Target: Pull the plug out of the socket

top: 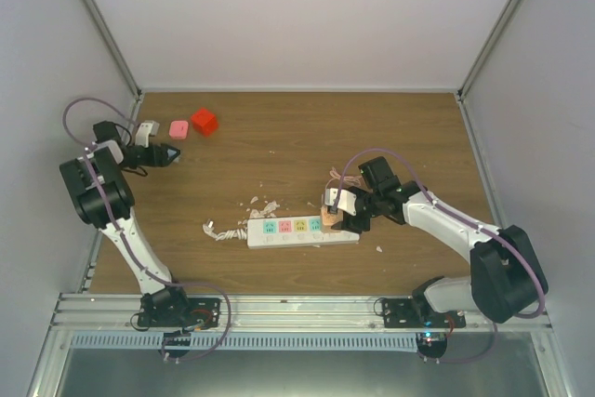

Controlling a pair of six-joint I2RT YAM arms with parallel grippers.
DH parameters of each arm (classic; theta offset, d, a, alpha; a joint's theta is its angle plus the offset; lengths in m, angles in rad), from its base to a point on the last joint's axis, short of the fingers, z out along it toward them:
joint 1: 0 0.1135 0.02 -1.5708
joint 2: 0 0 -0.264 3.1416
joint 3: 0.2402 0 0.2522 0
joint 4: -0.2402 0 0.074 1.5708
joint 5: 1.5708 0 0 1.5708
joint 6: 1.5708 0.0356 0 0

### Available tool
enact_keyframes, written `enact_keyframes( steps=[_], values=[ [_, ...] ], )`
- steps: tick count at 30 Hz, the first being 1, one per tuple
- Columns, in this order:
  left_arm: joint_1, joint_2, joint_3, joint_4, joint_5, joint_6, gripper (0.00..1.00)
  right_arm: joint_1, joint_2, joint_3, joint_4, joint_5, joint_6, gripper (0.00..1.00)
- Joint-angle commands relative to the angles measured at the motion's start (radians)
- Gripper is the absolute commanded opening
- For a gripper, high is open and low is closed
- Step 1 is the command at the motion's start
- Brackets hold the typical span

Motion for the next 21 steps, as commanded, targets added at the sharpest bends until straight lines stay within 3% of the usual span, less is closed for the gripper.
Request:
enact_keyframes(
  steps=[1,5,10,21],
  values=[
    [-0.011,-0.123,-0.034,0.019,0.0,0.065,0.84,0.024,0.02,-0.031,-0.06,0.02,0.029,0.67],
    [-0.037,-0.189,-0.041,-0.032,0.011,0.149,0.86,0.023,0.006,-0.021,-0.056,0.01,0.031,0.79],
    [-0.075,-0.251,-0.032,-0.147,0.036,0.275,0.87,0.016,-0.03,-0.007,-0.052,0.002,0.032,0.88],
    [-0.234,-0.374,-0.149,-0.192,0.014,0.362,0.87,-0.006,-0.218,0.068,-0.162,-0.031,0.016,0.93]
  ],
)
